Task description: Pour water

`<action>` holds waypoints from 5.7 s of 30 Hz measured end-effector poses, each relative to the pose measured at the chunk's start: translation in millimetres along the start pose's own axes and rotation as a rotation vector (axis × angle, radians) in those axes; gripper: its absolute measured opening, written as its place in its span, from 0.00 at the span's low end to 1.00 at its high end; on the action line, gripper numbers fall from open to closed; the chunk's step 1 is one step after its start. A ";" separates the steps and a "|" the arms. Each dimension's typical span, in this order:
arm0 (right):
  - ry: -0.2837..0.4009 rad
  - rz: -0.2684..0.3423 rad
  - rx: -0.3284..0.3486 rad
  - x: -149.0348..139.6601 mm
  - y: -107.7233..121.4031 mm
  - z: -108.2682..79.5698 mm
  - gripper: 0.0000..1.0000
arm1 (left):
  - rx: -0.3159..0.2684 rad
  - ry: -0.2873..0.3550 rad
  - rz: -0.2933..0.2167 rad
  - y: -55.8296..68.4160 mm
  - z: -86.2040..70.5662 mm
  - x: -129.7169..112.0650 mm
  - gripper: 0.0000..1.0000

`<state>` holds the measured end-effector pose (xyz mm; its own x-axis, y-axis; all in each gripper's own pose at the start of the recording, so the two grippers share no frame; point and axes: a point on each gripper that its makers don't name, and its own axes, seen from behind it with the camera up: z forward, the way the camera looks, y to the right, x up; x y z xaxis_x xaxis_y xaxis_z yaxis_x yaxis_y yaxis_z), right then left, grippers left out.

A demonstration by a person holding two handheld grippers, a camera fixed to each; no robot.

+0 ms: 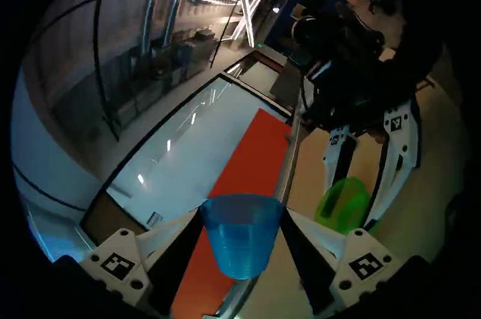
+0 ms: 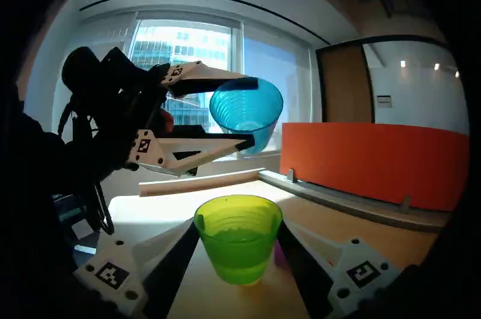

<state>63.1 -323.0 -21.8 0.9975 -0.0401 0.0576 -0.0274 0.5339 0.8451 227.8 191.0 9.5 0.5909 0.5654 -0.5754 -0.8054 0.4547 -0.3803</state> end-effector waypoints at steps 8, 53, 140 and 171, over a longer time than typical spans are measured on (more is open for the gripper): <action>0.016 -0.001 -0.006 4.6 1.5 -1.9 0.89 | -0.012 0.030 -0.234 -3.0 0.8 -0.8 0.88; -0.043 0.021 -0.098 -12.6 37.4 -37.4 0.89 | -0.156 -0.104 -0.923 67.7 -1.7 -74.4 0.88; -0.453 0.064 -0.083 -167.8 67.8 -90.4 0.91 | -0.581 -0.423 -0.789 276.7 6.6 -132.5 0.89; -0.503 0.059 -0.078 -194.5 62.5 -85.0 0.91 | -0.586 -0.456 -0.731 284.2 -3.2 -149.1 0.91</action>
<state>-127.1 -210.1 -25.5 0.8395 -0.3990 0.3688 -0.0588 0.6082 0.7916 -89.4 233.8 -15.1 0.8068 0.5488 0.2187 -0.0684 0.4544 -0.8882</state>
